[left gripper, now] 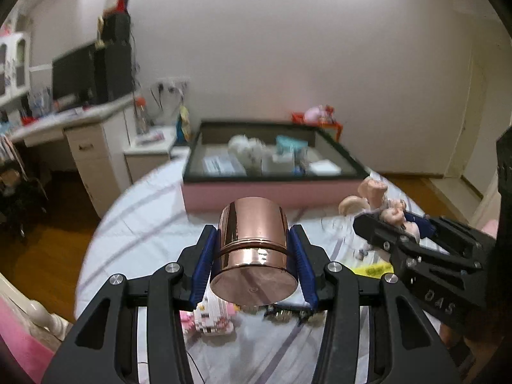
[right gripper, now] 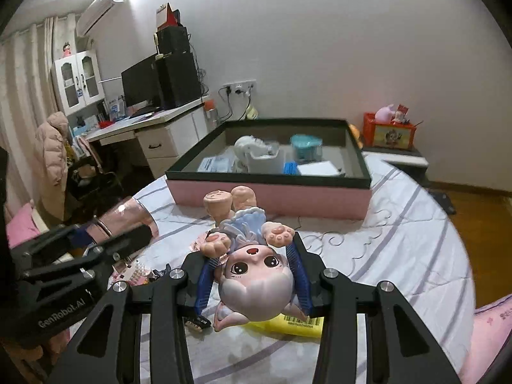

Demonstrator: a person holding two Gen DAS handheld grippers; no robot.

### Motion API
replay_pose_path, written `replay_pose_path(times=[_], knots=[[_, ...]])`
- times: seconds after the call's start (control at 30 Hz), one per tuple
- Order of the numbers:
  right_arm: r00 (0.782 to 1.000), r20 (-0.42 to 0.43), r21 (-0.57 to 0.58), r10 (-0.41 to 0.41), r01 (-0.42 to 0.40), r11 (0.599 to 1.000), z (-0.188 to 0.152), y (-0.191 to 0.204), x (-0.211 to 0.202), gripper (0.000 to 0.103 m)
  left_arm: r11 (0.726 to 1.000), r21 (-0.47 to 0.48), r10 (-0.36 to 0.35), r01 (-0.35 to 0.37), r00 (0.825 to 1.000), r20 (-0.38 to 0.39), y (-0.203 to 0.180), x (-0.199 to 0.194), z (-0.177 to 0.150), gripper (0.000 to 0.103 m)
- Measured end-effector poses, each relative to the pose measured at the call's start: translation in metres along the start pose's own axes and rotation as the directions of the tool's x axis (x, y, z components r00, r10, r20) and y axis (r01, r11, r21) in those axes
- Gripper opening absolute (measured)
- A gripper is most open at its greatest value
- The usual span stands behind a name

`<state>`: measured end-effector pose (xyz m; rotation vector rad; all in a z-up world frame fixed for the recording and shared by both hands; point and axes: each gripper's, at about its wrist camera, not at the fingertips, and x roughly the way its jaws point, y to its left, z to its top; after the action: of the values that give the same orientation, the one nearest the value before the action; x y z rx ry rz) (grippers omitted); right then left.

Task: Organize rigid objects
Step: 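Lift the copper cup and doll and carry both toward the pink box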

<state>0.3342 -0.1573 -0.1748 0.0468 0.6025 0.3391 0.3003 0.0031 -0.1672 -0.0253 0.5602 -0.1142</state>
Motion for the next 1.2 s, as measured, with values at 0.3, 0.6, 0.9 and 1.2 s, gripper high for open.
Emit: replay_pose_path(times=[0.3,0.6,0.9,1.2], knots=[[0.989,0.136,0.005,-0.054,0.054,0.999,0.017,0.008,-0.049,0.044,1.0,0.008,0.027,-0.028,0.993,0.117,-0.013,-0.029,0.023,0.048],[0.959,0.261,-0.002,-0.112,0.116,0.993,0.032,0.016,-0.09,0.044,0.997,0.06,0.027,-0.041,0.975,0.219,-0.031,-0.054,0.042,0.048],[0.926,0.348,-0.014,-0.149,0.164,0.986,0.048,0.023,-0.106,0.044,0.993,0.097,0.034,-0.068,0.947,0.32,-0.04,-0.065,0.06,0.048],[0.914,0.369,-0.008,-0.17,0.186,0.983,0.066,0.019,-0.095,0.044,0.986,0.14,0.037,-0.091,0.938,0.344,-0.045,-0.047,0.077,0.048]])
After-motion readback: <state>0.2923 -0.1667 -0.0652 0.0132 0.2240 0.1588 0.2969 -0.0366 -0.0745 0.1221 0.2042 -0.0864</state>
